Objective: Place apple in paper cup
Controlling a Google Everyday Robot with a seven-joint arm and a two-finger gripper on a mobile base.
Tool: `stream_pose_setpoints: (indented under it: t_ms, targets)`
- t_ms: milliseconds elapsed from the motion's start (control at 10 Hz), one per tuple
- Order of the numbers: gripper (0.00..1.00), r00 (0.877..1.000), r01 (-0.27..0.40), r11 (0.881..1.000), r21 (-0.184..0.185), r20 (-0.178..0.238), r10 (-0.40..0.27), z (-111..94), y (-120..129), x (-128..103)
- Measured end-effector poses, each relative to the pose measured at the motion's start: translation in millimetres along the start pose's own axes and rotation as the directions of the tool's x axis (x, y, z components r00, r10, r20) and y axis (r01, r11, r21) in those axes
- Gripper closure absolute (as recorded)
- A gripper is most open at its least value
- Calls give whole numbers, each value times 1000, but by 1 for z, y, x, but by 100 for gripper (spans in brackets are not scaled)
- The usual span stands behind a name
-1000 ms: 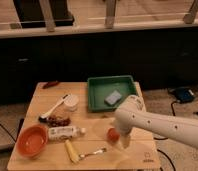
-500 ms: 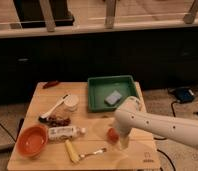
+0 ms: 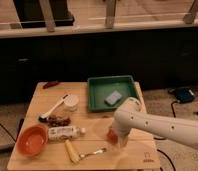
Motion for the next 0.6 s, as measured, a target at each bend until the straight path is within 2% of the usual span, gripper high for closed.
stream_pose_setpoints:
  t_ms: [300, 500, 600]
  targets:
    - [44, 1000, 14, 1000, -4, 3, -14, 4, 0, -1]
    - [54, 1000, 27, 1000, -7, 1, -27, 8, 1, -2]
    - [55, 999, 34, 999, -9, 1, -34, 9, 1, -3]
